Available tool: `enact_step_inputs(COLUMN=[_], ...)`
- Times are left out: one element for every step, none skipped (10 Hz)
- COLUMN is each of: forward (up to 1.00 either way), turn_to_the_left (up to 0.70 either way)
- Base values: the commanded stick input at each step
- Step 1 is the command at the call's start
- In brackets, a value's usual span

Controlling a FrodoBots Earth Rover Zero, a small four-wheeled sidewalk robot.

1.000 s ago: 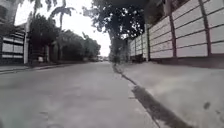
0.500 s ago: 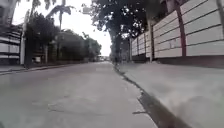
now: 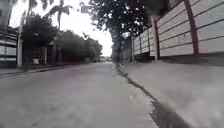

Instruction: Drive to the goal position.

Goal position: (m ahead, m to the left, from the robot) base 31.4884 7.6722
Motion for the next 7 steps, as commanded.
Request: enact_step_inputs(forward=[1.00, 1.00, 1.00, 1.00, 1.00, 1.00, 1.00], turn_to_the_left=[0.00, 0.00, 0.00, 0.00, -0.13, -0.04, 0.12])
